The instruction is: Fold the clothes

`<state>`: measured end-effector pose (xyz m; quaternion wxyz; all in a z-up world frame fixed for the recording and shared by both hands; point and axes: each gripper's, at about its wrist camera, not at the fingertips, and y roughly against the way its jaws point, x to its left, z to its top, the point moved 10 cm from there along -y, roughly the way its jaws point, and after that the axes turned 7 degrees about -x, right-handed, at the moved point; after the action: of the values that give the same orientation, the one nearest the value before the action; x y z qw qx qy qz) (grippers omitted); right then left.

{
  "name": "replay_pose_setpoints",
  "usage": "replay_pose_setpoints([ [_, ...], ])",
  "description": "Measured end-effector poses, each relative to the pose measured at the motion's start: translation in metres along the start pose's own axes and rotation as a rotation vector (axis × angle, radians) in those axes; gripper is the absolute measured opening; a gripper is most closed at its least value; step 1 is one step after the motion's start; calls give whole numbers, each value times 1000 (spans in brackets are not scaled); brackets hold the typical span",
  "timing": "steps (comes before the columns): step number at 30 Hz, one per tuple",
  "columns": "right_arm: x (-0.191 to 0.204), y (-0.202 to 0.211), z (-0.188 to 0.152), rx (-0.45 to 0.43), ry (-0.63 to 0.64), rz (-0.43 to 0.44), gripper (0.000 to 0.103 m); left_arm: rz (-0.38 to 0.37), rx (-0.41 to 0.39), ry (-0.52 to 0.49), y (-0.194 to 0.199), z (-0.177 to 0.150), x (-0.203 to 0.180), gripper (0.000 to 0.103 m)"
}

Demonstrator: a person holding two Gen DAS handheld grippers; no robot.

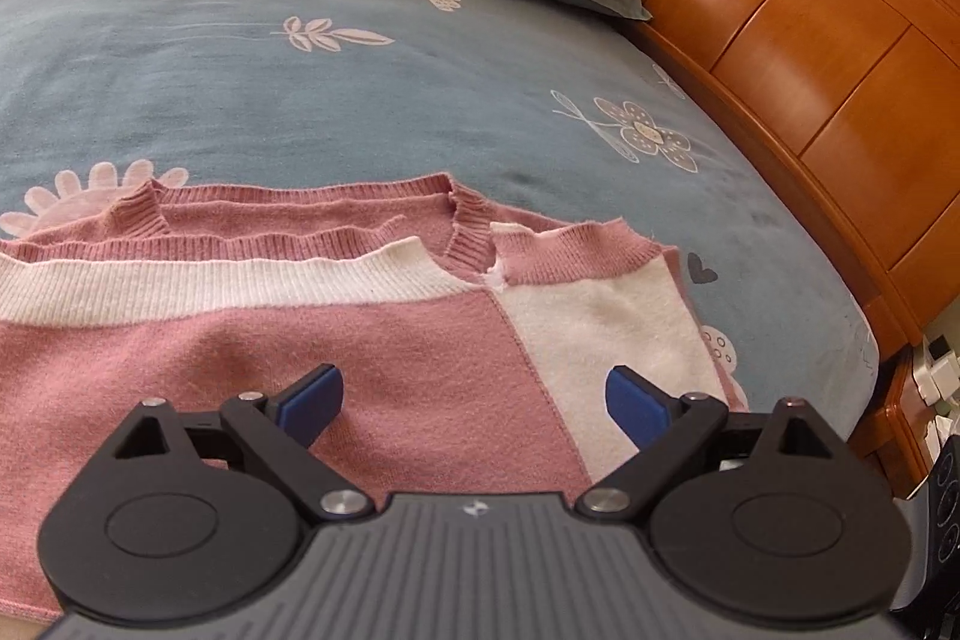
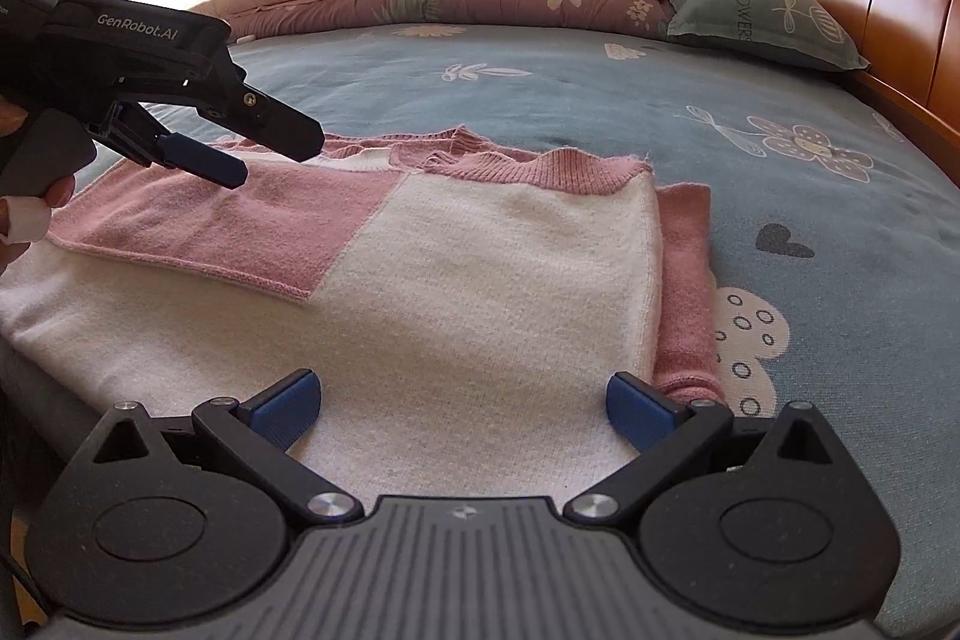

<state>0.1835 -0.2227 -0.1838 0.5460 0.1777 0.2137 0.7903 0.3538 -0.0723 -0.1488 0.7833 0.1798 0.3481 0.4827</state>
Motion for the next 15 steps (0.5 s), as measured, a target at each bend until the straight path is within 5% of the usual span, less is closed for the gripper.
replay_pose_setpoints([
  [11,2,-1,-1,9,22,-12,103,-15,-24,43,10,3,2,94],
  [15,2,-2,-1,9,19,-17,103,69,-18,115,13,-5,41,94],
])
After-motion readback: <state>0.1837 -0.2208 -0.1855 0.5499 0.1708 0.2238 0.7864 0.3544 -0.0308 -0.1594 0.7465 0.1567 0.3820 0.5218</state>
